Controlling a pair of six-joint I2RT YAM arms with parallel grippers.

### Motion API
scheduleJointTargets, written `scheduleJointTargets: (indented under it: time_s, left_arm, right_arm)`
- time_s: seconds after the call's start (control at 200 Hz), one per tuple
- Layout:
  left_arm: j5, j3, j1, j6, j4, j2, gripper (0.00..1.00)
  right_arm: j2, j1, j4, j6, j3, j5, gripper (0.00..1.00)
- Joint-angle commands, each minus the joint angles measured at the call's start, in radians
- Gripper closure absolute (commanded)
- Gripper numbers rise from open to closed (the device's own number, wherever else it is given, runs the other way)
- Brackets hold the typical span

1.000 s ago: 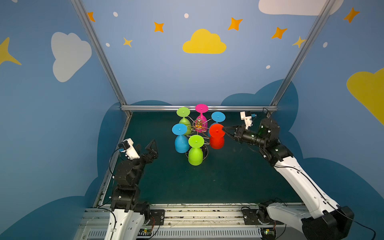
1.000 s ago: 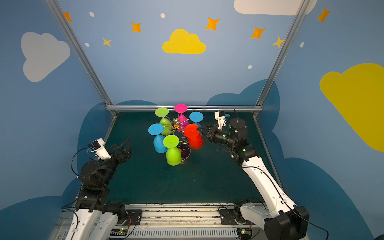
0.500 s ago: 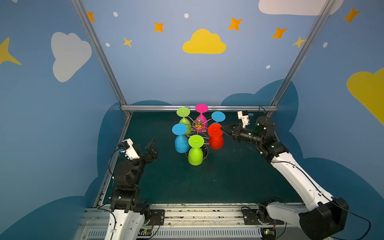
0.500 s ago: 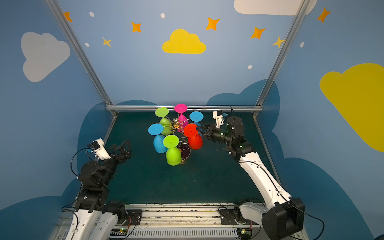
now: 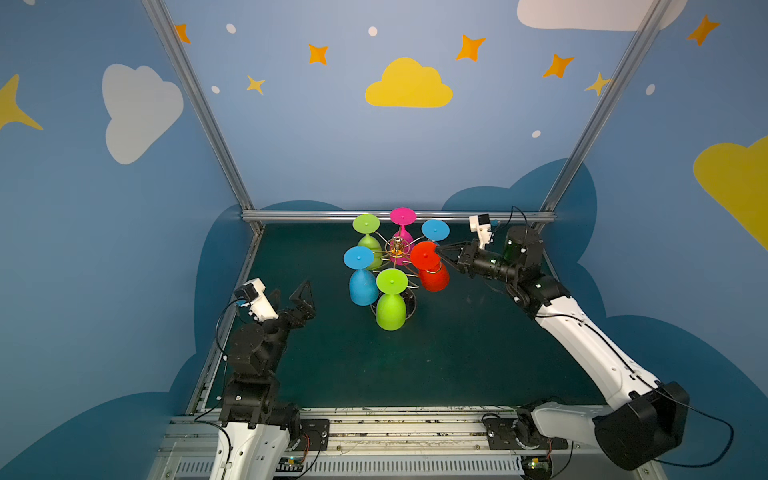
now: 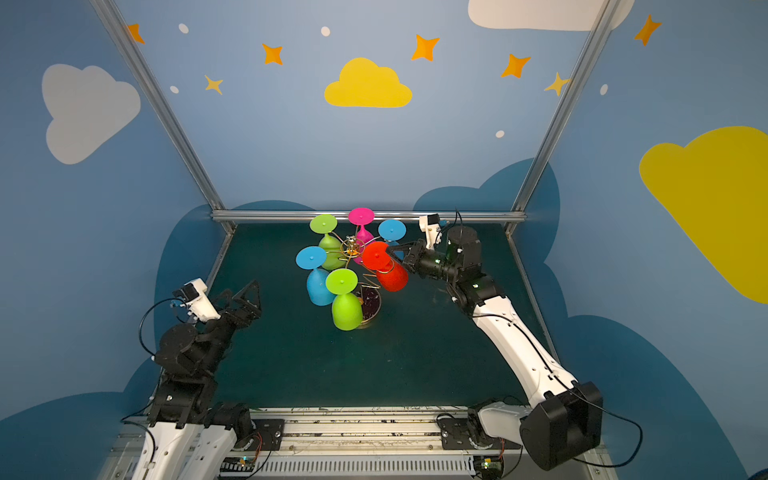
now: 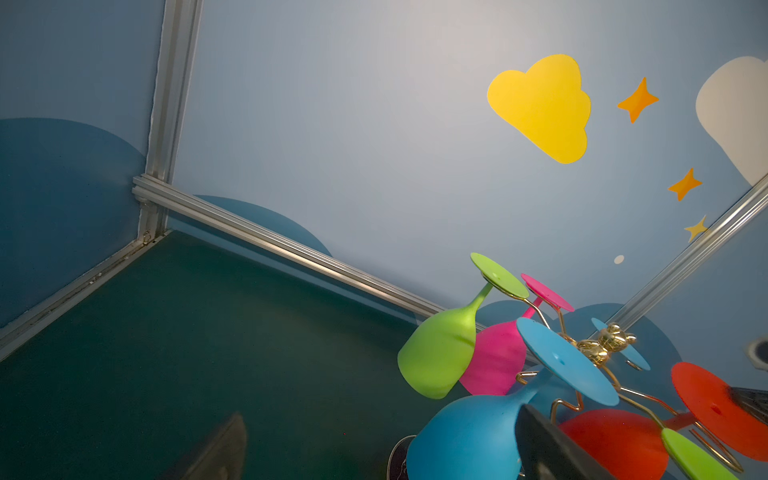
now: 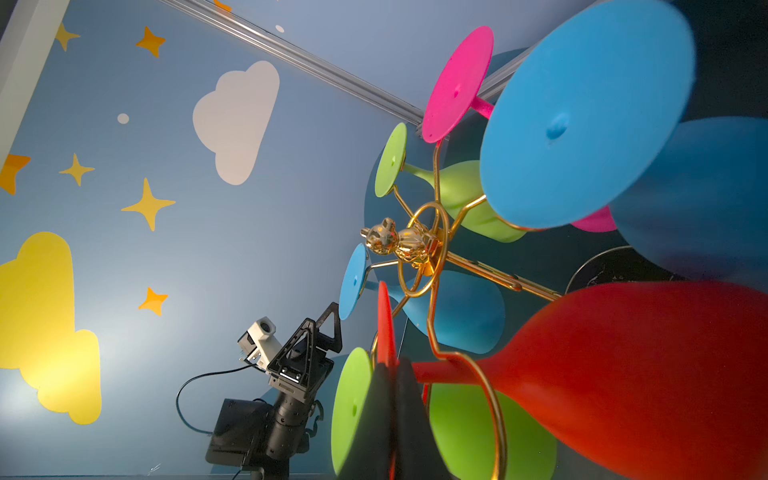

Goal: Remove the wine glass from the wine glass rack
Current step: 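Close the right gripper on the red glass's foot at the rack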

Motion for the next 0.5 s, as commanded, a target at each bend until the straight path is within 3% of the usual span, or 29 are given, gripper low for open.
scheduleJointTargets:
  time_s: [0.0,0.496]
  left_arm:
    - [-0.009,0.027,0.006,-0.001,-0.002,-0.014,0.00]
    - [-0.010,0.023,0.006,-0.001,-0.002,-0.019,0.00]
  right_arm:
    - [0.015,0.021,0.041,-0.006,0.042,0.002,1.00]
    - [0.020,0.064,-0.064,-0.087,0.068,0.006,1.00]
